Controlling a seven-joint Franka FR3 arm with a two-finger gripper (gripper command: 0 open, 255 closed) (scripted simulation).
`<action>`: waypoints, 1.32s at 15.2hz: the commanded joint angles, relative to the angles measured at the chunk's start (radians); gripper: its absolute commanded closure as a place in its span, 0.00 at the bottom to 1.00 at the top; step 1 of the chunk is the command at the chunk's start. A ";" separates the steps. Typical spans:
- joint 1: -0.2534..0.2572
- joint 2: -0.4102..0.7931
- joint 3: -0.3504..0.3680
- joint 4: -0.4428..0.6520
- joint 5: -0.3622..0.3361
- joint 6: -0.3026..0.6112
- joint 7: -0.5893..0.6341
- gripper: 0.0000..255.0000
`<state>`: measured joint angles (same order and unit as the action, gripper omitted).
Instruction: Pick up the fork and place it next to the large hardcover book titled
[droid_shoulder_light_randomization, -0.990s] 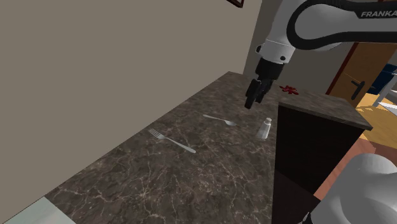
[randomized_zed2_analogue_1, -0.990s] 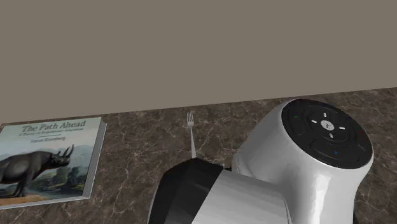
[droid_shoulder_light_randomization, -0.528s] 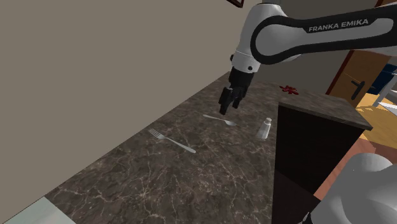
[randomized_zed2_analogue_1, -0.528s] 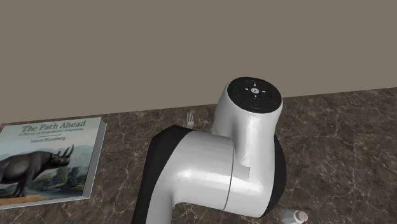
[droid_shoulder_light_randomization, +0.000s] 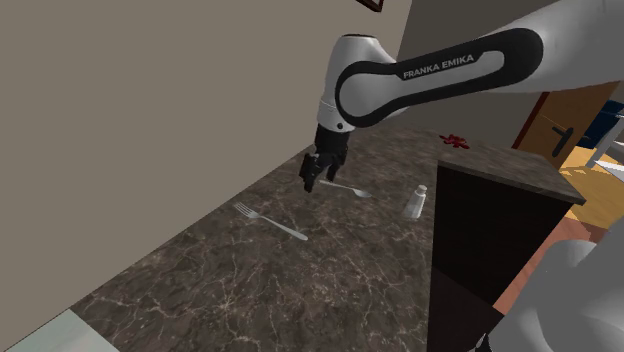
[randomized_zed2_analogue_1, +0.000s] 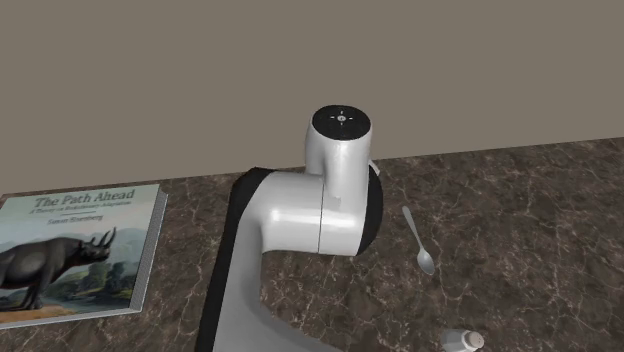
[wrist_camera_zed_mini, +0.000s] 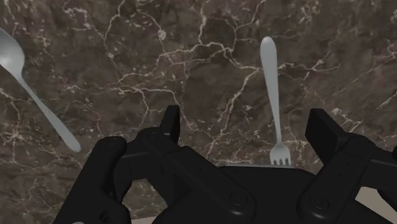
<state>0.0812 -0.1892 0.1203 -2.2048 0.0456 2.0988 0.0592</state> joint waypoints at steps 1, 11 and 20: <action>0.007 0.072 0.016 0.040 -0.010 0.032 0.025 0.00; 0.065 0.450 0.057 0.338 -0.103 0.100 0.145 0.00; 0.093 0.598 0.052 0.422 -0.139 0.160 0.178 0.00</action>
<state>0.1744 0.3976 0.1735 -1.7825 -0.0909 2.2469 0.2371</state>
